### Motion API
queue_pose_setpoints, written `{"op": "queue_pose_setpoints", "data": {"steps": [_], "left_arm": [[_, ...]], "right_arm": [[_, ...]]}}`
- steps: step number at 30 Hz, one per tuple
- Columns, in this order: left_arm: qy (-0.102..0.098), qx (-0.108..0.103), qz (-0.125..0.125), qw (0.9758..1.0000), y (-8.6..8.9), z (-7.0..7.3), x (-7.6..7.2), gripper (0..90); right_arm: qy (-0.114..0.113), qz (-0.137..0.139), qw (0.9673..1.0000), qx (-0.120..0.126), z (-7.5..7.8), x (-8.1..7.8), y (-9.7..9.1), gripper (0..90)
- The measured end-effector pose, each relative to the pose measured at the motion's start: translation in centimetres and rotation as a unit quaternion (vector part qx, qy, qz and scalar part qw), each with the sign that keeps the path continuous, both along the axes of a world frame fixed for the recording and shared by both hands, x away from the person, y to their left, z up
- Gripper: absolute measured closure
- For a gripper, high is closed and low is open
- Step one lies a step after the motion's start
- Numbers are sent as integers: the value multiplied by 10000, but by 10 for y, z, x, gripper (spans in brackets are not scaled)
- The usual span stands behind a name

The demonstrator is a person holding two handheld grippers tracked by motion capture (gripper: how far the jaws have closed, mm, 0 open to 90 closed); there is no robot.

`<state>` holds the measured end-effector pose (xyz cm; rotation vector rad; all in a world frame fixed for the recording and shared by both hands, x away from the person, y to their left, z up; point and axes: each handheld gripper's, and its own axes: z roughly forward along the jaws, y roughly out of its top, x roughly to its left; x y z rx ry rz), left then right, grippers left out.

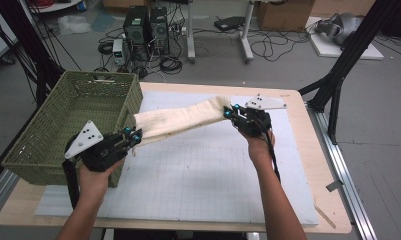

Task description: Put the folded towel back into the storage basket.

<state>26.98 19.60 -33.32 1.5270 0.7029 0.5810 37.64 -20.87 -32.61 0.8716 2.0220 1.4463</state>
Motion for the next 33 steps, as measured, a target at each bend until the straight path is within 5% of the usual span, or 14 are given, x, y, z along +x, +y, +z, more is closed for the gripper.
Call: {"op": "queue_pose_setpoints", "data": {"steps": [33], "left_arm": [[-185,-221,830,9961,64,12,-33,821]], "right_arm": [[-358,649,9971,-197,54,55,113,816]]}}
